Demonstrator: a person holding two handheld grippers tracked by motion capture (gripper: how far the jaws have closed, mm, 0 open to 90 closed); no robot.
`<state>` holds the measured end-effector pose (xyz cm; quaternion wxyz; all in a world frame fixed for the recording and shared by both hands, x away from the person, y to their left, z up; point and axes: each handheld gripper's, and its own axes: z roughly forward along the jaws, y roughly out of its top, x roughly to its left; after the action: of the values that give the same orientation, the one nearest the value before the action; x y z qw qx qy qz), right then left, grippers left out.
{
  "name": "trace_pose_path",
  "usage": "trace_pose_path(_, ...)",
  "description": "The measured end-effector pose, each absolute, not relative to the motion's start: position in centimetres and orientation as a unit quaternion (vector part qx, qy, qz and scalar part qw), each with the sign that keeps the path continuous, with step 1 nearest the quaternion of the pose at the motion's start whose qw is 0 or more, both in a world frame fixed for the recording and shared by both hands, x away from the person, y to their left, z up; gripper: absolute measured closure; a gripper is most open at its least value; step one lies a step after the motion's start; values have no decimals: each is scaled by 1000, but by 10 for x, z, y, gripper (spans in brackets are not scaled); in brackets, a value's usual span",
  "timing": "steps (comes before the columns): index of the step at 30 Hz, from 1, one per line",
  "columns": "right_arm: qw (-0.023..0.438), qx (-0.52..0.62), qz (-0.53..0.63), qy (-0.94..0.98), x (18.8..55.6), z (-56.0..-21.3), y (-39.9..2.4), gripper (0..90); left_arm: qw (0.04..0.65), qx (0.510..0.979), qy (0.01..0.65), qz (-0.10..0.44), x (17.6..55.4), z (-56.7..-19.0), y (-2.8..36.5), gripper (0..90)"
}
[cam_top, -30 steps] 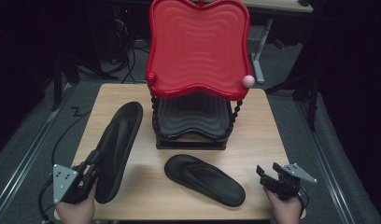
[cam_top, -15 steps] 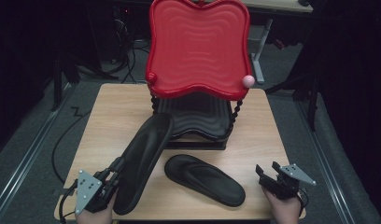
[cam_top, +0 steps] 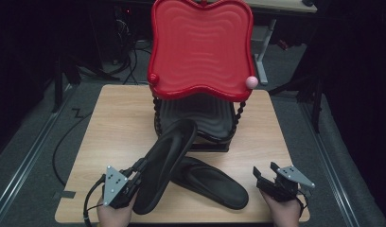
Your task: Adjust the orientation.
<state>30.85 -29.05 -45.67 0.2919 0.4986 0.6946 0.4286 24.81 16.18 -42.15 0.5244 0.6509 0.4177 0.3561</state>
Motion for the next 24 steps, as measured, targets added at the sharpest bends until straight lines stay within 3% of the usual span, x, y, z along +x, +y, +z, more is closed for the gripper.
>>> trace_pose_path(18,271,404,510,709,301,-398,-214,278,500,638,443,383,315,-423,113,840)
trace_pose_path(24,253,363,547,711,313,-375,-160,321,501,628,448,393,332,-416,108,841)
